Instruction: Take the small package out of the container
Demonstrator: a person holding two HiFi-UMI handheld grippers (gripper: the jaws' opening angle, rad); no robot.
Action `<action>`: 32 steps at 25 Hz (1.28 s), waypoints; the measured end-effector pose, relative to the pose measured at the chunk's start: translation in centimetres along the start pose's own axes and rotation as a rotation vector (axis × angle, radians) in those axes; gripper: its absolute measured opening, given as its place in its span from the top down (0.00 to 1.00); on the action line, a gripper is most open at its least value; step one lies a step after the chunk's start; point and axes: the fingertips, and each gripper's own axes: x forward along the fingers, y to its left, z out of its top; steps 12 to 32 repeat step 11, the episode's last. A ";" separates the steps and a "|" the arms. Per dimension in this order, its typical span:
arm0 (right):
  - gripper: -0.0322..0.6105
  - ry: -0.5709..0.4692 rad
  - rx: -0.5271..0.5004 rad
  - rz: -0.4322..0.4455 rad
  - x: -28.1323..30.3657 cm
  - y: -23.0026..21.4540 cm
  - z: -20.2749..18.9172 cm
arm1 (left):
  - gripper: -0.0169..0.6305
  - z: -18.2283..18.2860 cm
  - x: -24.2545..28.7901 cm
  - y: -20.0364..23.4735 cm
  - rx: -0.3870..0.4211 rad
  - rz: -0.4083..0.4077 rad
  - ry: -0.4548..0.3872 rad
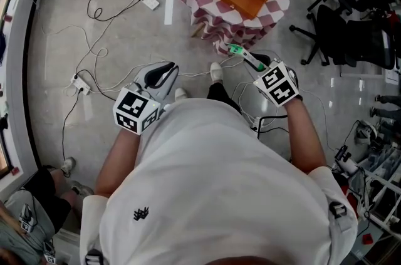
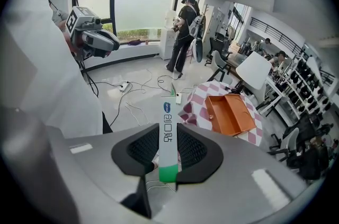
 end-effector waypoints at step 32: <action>0.81 0.003 -0.002 -0.022 1.0 -1.2 0.4 | 0.82 -0.2 -1.0 1.3 -0.003 0.014 -0.008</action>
